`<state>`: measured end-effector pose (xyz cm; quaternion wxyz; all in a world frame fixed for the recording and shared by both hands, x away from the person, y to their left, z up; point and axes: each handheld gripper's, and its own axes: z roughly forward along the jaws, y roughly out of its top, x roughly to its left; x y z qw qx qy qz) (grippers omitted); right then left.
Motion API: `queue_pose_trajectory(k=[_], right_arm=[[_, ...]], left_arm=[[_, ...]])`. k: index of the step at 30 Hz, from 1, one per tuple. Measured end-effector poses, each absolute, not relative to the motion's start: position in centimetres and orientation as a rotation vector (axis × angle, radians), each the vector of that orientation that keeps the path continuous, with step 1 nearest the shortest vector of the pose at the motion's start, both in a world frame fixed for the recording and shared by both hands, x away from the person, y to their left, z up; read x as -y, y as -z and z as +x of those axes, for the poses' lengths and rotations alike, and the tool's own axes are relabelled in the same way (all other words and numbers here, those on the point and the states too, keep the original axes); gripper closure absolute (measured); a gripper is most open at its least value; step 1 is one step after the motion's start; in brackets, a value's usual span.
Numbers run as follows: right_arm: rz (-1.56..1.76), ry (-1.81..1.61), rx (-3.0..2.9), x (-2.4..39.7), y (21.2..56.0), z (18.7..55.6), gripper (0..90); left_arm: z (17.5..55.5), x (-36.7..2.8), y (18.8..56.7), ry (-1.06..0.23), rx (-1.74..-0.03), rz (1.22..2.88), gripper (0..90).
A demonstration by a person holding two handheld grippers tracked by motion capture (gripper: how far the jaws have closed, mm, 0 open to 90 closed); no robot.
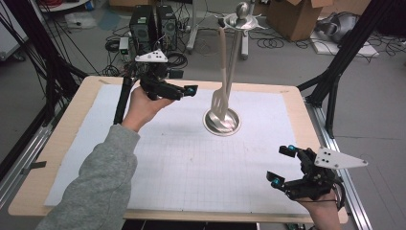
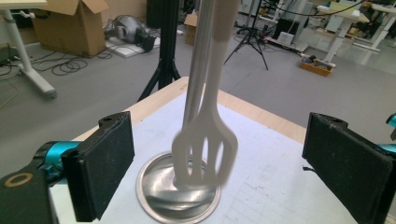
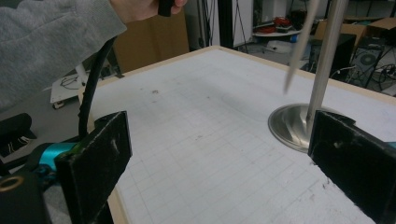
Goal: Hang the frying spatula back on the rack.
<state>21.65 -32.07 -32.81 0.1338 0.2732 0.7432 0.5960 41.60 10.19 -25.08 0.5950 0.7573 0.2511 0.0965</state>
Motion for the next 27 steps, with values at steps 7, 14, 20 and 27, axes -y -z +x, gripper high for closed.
queue_pose_trajectory(k=[7,14,20,27], right_arm=[[0.776,-1.737,-2.174,31.4,32.8,22.5,5.0],[0.748,-1.743,-2.195,30.6,32.8,23.3,5.0],[0.737,-1.748,-2.197,30.1,32.8,23.8,5.0],[0.728,-1.742,-2.215,29.4,32.9,24.2,5.0]], left_arm=[[40.4,-12.1,25.1,-0.238,-0.569,1.708,9.7],[39.2,-13.6,25.6,-0.242,-0.566,1.710,9.6],[37.6,-15.6,26.1,-0.265,-0.566,1.666,9.6],[35.4,-17.8,26.6,-0.298,-0.555,1.647,9.6]])
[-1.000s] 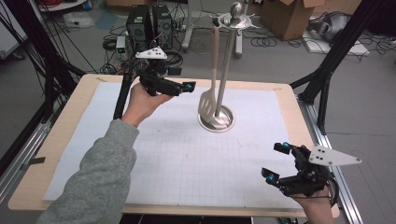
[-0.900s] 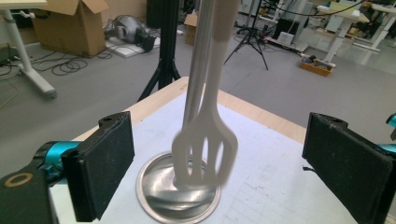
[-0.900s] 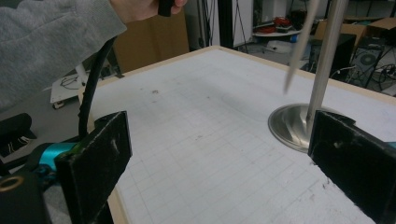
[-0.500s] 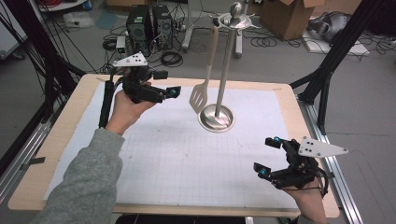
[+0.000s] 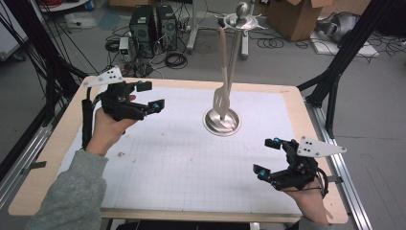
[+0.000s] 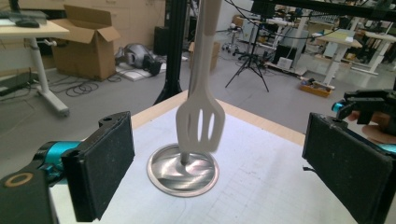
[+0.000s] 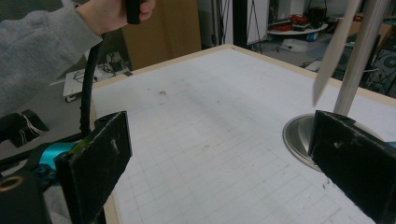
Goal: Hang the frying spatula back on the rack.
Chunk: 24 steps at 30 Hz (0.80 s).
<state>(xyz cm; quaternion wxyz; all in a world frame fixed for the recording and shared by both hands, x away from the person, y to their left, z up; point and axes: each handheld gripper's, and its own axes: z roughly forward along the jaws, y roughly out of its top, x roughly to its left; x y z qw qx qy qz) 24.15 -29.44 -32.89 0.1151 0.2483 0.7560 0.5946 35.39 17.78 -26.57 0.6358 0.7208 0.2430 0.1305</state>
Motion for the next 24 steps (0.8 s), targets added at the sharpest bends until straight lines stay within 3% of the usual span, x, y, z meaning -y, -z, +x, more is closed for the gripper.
queue_pose_trajectory(k=[24], right_arm=[[0.723,-1.744,-2.207,29.1,32.9,24.7,5.0]], left_arm=[[31.0,-20.6,29.4,-0.393,-0.564,1.646,8.9]])
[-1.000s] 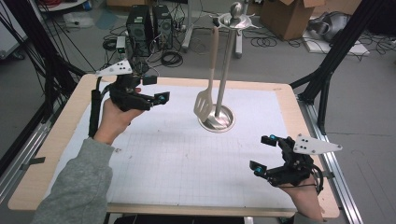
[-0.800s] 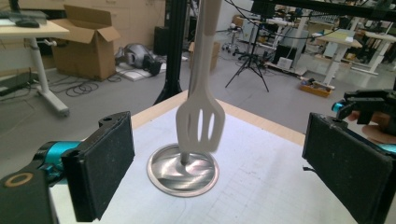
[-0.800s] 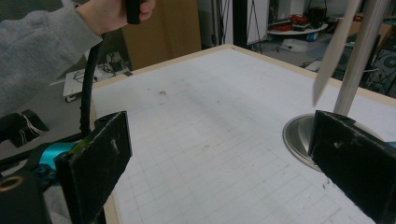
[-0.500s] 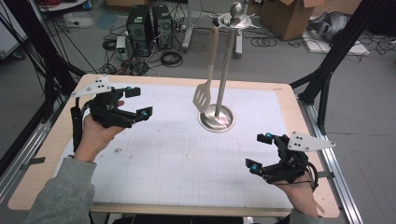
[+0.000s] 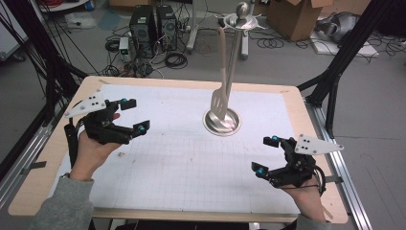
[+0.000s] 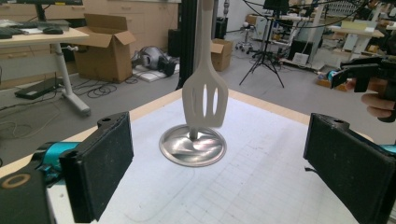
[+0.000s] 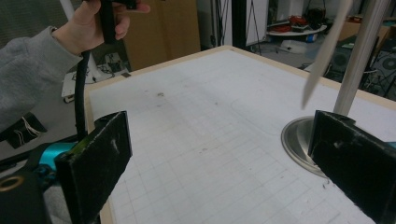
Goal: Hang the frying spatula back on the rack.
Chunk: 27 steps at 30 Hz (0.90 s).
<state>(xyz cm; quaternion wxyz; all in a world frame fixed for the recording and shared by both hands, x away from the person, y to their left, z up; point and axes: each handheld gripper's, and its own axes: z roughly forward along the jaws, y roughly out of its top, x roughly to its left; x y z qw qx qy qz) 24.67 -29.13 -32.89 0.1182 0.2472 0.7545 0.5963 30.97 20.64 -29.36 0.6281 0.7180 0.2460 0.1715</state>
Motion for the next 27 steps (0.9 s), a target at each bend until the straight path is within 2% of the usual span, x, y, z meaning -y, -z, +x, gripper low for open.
queue_pose_trajectory(k=[27], right_arm=[[0.705,-1.788,-2.103,30.0,32.0,24.3,5.0]], left_arm=[[26.6,-26.7,32.8,-0.437,-0.635,1.566,8.8]])
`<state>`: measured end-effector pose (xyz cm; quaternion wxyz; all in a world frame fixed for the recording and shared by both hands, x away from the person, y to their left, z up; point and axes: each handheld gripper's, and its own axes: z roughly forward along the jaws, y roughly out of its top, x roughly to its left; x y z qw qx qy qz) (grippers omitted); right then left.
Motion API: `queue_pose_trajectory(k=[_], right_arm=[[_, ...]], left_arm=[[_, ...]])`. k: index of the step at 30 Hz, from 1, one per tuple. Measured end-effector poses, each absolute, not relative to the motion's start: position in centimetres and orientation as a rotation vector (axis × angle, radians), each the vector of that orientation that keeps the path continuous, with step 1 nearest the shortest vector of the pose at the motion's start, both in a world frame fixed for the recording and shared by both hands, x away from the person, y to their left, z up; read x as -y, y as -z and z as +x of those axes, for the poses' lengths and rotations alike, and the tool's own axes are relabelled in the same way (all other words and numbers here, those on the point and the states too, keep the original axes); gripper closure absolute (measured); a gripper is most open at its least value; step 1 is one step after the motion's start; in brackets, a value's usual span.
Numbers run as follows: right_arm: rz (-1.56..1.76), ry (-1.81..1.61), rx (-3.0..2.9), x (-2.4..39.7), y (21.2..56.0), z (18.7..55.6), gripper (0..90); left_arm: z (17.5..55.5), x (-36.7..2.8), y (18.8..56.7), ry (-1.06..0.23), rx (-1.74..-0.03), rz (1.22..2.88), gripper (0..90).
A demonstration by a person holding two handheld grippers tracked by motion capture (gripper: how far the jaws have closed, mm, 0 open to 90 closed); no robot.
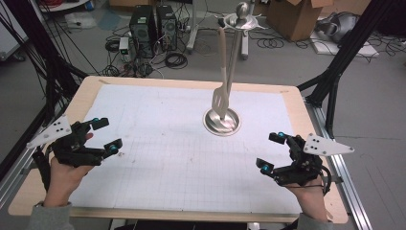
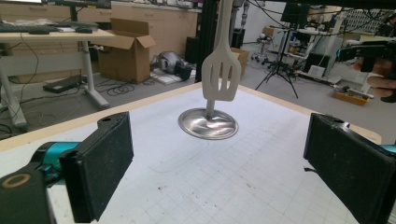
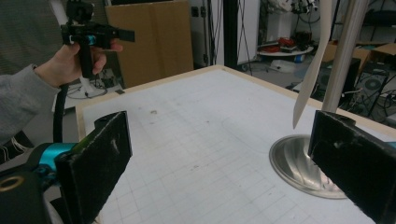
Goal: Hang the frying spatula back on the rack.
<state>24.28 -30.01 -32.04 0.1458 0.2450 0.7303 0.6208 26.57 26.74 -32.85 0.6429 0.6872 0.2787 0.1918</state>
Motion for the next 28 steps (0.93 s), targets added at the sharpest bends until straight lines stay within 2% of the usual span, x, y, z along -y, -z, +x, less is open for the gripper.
queue_pose_trajectory(k=[28], right_arm=[[0.720,-1.814,-2.013,31.3,32.0,23.7,5.0]], left_arm=[[25.7,-28.7,33.1,-0.532,-0.701,1.546,8.6]])
